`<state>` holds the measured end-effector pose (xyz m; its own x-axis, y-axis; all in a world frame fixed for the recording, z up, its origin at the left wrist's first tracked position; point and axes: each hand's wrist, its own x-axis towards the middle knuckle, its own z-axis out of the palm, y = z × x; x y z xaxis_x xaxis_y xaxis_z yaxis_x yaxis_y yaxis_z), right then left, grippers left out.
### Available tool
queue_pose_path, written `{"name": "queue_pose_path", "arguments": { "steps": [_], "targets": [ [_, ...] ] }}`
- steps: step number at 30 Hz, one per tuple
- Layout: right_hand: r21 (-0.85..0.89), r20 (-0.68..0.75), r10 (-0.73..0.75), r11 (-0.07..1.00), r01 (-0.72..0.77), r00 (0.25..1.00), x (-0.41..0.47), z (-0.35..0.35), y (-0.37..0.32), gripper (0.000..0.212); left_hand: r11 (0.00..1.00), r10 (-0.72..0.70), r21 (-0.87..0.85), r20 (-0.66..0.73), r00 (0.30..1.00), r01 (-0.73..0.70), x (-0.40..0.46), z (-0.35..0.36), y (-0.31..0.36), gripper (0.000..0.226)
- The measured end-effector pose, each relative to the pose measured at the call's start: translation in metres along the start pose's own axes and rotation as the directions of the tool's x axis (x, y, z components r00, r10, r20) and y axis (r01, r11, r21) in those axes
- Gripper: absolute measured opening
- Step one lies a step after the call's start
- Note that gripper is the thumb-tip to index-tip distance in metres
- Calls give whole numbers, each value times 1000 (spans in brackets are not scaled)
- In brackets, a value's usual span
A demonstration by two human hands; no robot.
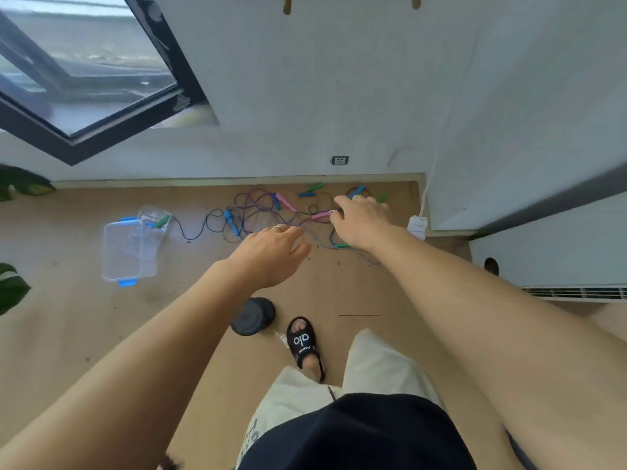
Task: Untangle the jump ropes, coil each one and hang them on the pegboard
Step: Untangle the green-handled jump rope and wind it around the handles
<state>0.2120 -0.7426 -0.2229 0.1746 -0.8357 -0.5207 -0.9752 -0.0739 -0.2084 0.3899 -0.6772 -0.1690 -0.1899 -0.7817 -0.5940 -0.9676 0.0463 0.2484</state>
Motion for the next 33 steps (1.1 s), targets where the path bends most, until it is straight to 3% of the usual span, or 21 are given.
{"name": "queue_pose_path", "arguments": {
  "steps": [12, 22, 33],
  "targets": [
    [169, 40, 31, 985, -38, 999, 111, -32, -16, 49, 1000, 5, 22, 52, 999, -6, 96, -60, -40, 47],
    [350, 131, 58, 931, -101, 990, 186, -15, -7, 46, 998, -51, 41, 136, 989, 46, 165, -93, -52, 47],
    [331, 154, 107, 931, -153, 982, 236, 13, -30, 48, 999, -37, 15, 261, 965, 34, 211, -76, -109, 47]
  ]
}}
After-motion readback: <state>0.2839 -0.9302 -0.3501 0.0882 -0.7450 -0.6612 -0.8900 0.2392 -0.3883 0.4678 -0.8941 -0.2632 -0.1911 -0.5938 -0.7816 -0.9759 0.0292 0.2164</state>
